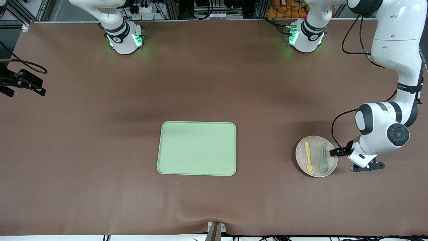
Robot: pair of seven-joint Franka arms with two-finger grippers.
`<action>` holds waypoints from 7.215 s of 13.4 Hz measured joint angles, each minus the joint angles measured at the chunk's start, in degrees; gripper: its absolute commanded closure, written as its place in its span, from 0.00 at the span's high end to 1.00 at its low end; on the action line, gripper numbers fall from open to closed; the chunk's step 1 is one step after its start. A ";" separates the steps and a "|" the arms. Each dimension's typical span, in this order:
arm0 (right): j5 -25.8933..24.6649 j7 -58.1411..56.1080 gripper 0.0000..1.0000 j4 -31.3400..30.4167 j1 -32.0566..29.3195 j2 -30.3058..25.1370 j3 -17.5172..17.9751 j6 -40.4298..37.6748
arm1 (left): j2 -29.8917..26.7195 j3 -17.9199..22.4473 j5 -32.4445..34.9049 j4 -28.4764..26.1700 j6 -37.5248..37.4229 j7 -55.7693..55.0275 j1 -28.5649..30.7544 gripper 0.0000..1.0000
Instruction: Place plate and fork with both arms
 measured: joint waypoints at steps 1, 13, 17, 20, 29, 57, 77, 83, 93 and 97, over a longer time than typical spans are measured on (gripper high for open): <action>0.00 0.00 1.00 0.00 0.00 0.00 0.00 0.00 | 0.20 0.00 0.00 0.05 0.05 0.00 0.00 0.75; 0.00 0.00 1.00 0.00 0.00 0.00 -0.01 0.00 | 1.77 -0.16 -5.77 0.15 2.12 -0.07 -0.25 0.00; 0.00 0.00 1.00 0.01 0.00 0.00 -0.03 0.01 | 1.38 -1.14 -8.24 0.40 1.96 0.25 -0.13 0.00; 0.00 0.00 1.00 0.01 -0.01 0.00 -0.09 0.01 | 0.47 -3.63 -8.89 0.57 0.32 0.90 0.84 0.00; 0.00 0.00 1.00 0.02 -0.01 0.00 -0.15 0.02 | -7.36 -20.15 -9.27 1.41 -7.81 -6.22 4.90 0.00; 2.45 -3.15 1.00 0.44 1.33 3.53 0.33 -0.86 | 12.31 -17.10 -9.31 14.60 9.20 -31.38 -23.45 1.00; 8.90 18.18 0.99 15.36 23.27 35.69 0.88 23.57 | -24.11 -13.41 -4.53 16.73 -36.66 -10.71 1.85 1.00; 9.34 25.97 0.76 21.54 30.65 48.22 1.03 36.13 | -29.82 -13.54 -2.10 16.58 -43.23 0.03 6.98 1.00; 9.28 26.46 0.72 22.76 34.89 54.38 0.91 39.59 | -36.92 -13.67 0.99 16.45 -50.64 9.07 10.14 1.00; 8.94 26.46 0.70 22.92 35.87 55.37 0.70 40.34 | -37.22 -13.78 0.99 16.41 -52.07 9.08 10.30 1.00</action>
